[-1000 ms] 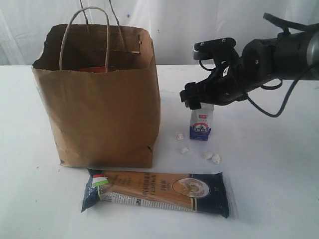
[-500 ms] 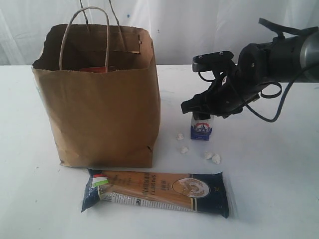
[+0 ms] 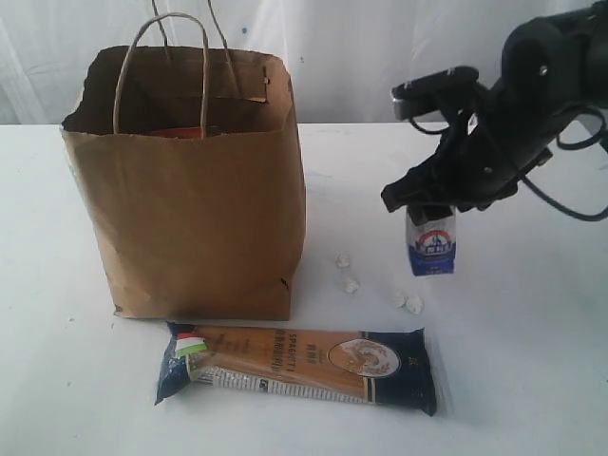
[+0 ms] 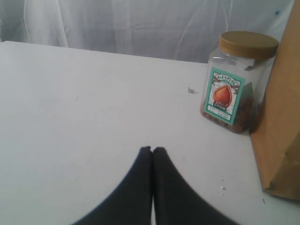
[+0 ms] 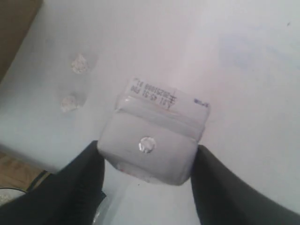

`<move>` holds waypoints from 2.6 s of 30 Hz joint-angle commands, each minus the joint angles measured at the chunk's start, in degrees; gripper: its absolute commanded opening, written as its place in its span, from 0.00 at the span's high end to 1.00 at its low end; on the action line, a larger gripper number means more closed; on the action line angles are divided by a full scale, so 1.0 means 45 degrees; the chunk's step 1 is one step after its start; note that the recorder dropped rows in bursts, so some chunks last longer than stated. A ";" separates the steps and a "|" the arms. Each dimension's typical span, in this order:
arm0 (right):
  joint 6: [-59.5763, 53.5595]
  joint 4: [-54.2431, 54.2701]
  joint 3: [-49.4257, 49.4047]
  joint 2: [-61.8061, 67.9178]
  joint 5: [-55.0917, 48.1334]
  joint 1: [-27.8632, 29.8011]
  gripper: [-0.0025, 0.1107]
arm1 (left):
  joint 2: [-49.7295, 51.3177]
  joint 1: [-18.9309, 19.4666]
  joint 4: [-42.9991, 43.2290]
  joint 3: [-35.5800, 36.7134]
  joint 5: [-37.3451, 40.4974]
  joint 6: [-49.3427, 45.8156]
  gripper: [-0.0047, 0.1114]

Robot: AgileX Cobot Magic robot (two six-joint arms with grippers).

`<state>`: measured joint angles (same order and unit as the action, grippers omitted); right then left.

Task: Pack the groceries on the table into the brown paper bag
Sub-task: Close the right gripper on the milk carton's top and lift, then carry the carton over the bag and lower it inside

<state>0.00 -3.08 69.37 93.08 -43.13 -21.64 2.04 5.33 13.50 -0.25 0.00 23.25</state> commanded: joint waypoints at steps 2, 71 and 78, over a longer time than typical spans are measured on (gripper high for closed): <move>0.0087 -0.0052 0.0037 -0.2019 0.0317 0.0005 0.75 | -0.0096 0.0012 0.0107 0.0056 -0.0086 -0.0004 0.96; -0.5956 0.6210 0.3393 0.0315 0.4468 -0.2697 0.53 | -0.0096 0.0012 0.0107 0.0056 -0.0086 -0.0024 0.96; -0.5956 0.6116 0.3393 0.0315 0.3885 -0.2697 0.41 | -0.0096 0.0012 0.0107 0.0056 -0.0086 -0.0024 0.96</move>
<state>-26.60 24.91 84.36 95.00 -24.98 -33.69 2.04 5.33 13.50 -0.25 0.00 23.14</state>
